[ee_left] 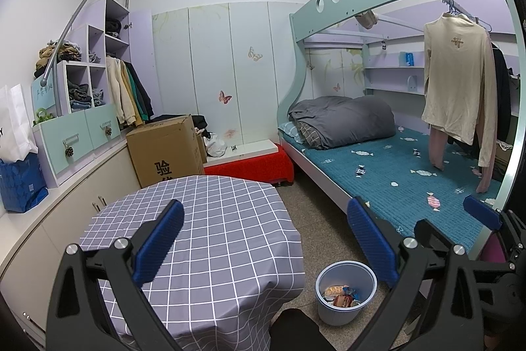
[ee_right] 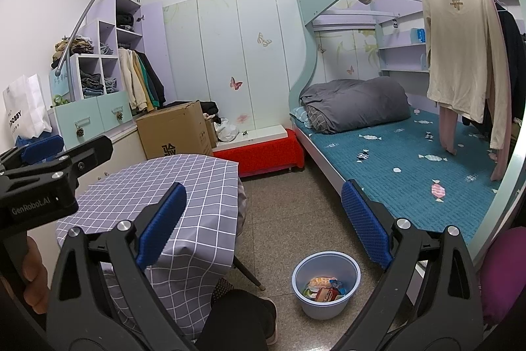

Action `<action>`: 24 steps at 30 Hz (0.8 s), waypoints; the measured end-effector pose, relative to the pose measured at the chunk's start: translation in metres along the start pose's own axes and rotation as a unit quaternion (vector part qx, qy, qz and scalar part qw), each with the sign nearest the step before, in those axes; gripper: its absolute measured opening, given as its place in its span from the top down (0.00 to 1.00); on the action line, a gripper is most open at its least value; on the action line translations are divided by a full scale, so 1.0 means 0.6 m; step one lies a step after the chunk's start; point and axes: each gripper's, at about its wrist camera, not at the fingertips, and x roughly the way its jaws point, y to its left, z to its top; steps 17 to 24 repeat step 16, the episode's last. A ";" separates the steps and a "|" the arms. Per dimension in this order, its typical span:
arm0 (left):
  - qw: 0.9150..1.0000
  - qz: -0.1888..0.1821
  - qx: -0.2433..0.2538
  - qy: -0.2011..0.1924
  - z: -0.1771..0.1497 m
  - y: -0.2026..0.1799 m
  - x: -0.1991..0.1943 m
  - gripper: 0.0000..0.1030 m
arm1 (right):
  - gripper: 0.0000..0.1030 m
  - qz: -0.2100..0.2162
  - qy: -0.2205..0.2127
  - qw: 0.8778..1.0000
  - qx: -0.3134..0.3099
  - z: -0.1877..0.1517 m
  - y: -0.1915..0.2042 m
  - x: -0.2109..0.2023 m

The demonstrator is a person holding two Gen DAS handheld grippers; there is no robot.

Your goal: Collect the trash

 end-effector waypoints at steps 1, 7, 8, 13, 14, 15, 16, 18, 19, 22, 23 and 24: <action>1.000 0.001 0.000 0.001 -0.002 0.002 0.001 0.05 | 0.09 0.000 0.000 1.000 0.000 0.000 0.000 0.001; 1.000 -0.001 -0.001 0.002 -0.010 0.009 0.006 0.05 | 0.09 0.012 0.014 1.000 0.008 -0.005 0.000 0.019; 1.000 -0.002 -0.001 0.003 -0.008 0.007 0.009 0.05 | 0.09 0.011 0.015 1.000 0.009 -0.006 0.000 0.021; 1.000 -0.010 -0.009 0.017 -0.018 0.019 0.027 0.05 | 0.09 0.010 0.027 1.000 0.012 -0.005 0.001 0.038; 1.000 -0.010 -0.011 0.020 -0.020 0.021 0.031 0.05 | 0.09 0.011 0.030 0.999 0.011 -0.006 0.003 0.043; 1.000 -0.010 -0.014 0.023 -0.022 0.026 0.036 0.05 | 0.09 0.011 0.035 0.999 0.010 -0.007 0.006 0.050; 0.999 -0.010 -0.017 0.027 -0.025 0.031 0.041 0.05 | 0.09 0.011 0.039 0.999 0.009 -0.006 0.006 0.056; 0.999 -0.010 -0.017 0.027 -0.025 0.031 0.041 0.05 | 0.09 0.011 0.039 0.999 0.009 -0.006 0.006 0.056; 0.999 -0.010 -0.017 0.027 -0.025 0.031 0.041 0.05 | 0.09 0.011 0.039 0.999 0.009 -0.006 0.006 0.056; 0.999 -0.010 -0.017 0.027 -0.025 0.031 0.041 0.05 | 0.09 0.011 0.039 0.999 0.009 -0.006 0.006 0.056; 0.999 -0.010 -0.017 0.027 -0.025 0.031 0.041 0.05 | 0.09 0.011 0.039 0.999 0.009 -0.006 0.006 0.056; 0.999 -0.010 -0.017 0.027 -0.025 0.031 0.041 0.05 | 0.09 0.011 0.039 0.999 0.009 -0.006 0.006 0.056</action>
